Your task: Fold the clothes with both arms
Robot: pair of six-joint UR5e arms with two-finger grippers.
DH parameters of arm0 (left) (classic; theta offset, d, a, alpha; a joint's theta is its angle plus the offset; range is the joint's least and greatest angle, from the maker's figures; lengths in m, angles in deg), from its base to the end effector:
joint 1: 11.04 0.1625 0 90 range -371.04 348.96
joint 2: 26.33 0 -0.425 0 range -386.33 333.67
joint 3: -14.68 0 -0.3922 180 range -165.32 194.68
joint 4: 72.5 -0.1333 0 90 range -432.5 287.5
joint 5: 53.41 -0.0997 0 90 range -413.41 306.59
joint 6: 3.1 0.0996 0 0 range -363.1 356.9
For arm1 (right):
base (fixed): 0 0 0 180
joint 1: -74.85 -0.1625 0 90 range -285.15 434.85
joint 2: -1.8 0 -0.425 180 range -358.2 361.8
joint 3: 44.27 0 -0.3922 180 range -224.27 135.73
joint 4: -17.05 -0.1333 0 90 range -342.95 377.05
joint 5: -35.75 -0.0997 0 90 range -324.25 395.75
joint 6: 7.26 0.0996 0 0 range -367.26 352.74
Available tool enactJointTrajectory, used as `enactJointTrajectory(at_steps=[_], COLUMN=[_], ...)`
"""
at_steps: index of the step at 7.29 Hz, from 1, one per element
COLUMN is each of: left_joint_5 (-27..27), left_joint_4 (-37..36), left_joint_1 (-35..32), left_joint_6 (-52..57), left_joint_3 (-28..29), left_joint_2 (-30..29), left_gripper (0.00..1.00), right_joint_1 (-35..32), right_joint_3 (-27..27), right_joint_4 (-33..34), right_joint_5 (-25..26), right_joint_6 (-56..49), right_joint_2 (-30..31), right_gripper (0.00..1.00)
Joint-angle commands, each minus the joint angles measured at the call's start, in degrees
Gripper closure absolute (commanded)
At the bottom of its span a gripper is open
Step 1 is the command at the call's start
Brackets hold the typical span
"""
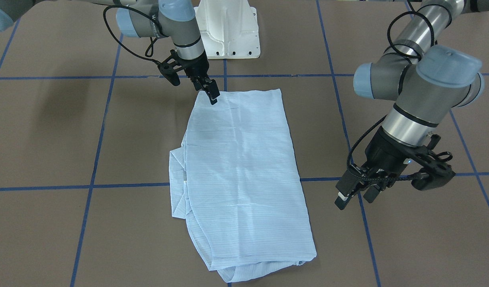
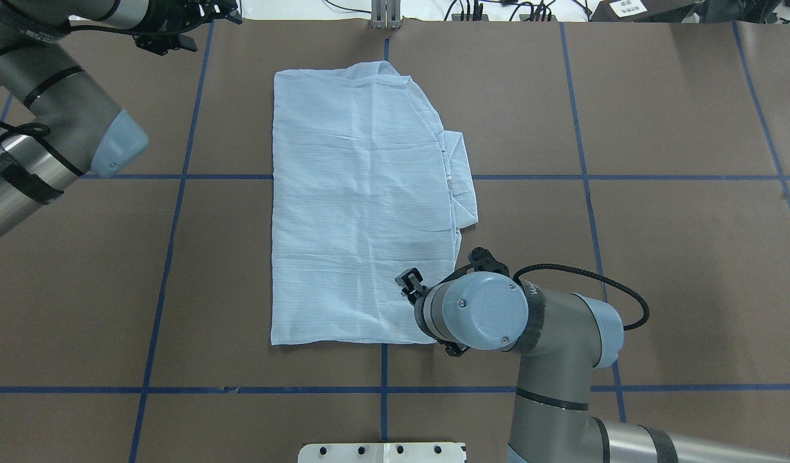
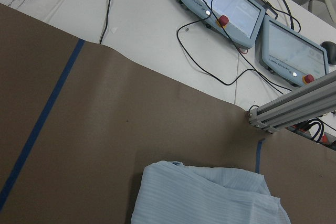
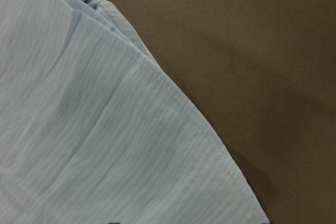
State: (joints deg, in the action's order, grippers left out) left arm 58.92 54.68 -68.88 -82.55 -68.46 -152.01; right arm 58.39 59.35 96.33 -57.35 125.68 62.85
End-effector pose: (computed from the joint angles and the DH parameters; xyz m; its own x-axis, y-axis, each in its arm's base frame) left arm 0.3004 -0.6571 0.2651 0.3224 -0.1946 -0.9264 0.5486 0.8360 0.0153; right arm -0.5717 -0.3023 0.2486 0.2553 0.7847 0.5649 -0.5672 0.5946 -0.5698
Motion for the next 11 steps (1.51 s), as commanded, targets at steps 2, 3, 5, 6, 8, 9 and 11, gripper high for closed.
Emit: enactJointTrajectory(at_steps=[2, 3, 5, 6, 8, 9, 11], left_joint_5=[-0.09, -0.09, -0.09, -0.09, -0.09, -0.09, -0.09], left_joint_4=[0.00, 0.00, 0.00, 0.00, -0.09, -0.09, -0.09], left_joint_1=[0.01, 0.01, 0.01, 0.01, 0.01, 0.01, 0.01], left_joint_6=[0.00, 0.00, 0.00, 0.00, 0.00, -0.09, -0.09], left_joint_3=[-0.18, -0.27, -0.27, -0.35, -0.44, -0.44, -1.06], left_joint_2=[0.00, 0.00, 0.00, 0.00, 0.00, 0.00, 0.09], left_gripper=[0.01, 0.01, 0.01, 0.01, 0.00, 0.01, 0.01], right_joint_1=[0.03, 0.03, 0.11, 0.11, 0.11, 0.11, 0.11], right_joint_3=[-2.10, -2.10, -3.24, -3.68, -3.69, -3.69, -3.69], right_joint_4=[-0.18, -0.18, -0.09, -0.18, -0.09, -0.18, -0.27], right_joint_5=[-0.07, -0.07, -0.07, -0.07, -0.15, -0.24, -0.41], right_joint_6=[0.30, 0.21, -0.05, -0.40, -0.32, -0.23, -0.84], right_joint_2=[-0.31, -0.40, -0.40, -0.49, -0.49, -0.49, -0.58], right_gripper=[0.09, 0.09, 0.09, 0.10, 0.39, 0.84, 1.00])
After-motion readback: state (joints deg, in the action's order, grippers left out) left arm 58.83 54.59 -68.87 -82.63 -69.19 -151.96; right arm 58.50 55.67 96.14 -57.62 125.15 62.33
